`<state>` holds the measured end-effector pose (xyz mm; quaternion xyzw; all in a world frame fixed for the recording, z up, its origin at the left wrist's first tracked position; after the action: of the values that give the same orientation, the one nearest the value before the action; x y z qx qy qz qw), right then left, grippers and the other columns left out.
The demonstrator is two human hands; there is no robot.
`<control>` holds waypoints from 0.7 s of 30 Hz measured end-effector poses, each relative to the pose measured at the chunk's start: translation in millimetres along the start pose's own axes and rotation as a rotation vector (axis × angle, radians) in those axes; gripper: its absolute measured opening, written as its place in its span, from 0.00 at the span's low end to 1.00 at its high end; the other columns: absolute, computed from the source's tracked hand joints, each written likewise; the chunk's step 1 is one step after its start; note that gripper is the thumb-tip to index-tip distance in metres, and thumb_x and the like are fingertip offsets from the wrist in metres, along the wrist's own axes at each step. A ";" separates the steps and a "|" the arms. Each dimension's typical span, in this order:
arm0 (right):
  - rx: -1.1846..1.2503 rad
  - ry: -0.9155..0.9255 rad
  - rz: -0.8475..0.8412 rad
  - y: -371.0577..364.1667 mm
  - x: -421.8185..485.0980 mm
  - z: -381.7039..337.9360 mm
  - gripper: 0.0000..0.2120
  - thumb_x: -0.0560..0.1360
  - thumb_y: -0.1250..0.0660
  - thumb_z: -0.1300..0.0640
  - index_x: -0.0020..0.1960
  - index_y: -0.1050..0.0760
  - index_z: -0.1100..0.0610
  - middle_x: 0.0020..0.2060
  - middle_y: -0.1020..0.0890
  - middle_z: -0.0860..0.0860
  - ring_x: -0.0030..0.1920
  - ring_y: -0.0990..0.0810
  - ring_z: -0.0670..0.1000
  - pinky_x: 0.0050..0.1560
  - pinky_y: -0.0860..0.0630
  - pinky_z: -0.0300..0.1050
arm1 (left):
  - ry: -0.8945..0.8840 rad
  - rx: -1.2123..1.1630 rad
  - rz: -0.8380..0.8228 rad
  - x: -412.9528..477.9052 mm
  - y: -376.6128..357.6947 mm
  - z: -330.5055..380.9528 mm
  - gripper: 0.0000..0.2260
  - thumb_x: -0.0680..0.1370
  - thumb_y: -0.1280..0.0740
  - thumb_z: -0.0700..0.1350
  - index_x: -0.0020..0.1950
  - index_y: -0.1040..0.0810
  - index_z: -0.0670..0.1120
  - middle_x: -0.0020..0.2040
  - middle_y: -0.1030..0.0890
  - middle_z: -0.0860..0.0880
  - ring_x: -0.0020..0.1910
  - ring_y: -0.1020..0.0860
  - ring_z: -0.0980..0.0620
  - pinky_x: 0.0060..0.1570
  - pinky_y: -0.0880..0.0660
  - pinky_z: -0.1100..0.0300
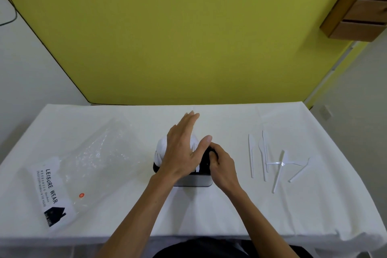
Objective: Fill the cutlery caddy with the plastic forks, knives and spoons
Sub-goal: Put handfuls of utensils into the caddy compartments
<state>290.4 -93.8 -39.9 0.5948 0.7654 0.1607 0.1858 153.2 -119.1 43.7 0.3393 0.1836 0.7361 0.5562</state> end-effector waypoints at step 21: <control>0.048 0.007 -0.001 16.3 1.5 7.0 0.14 0.83 0.44 0.52 0.63 0.22 0.48 0.55 0.17 0.41 0.55 0.20 0.41 0.55 0.25 0.37 | 0.045 0.574 -0.504 22.6 -25.3 23.2 0.23 0.86 0.53 0.51 0.76 0.35 0.41 0.83 0.49 0.46 0.82 0.57 0.51 0.77 0.64 0.41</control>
<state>307.3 -88.3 -38.6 0.5982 0.7699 0.1443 0.1690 183.7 -92.4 50.3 0.4093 0.4721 0.5020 0.5980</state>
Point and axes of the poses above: each hand's wrist, its own x-axis towards the middle knuckle, its own y-axis out of the back of the hand, z = x × y, the point moved 3 cm from there along x, towards the middle knuckle
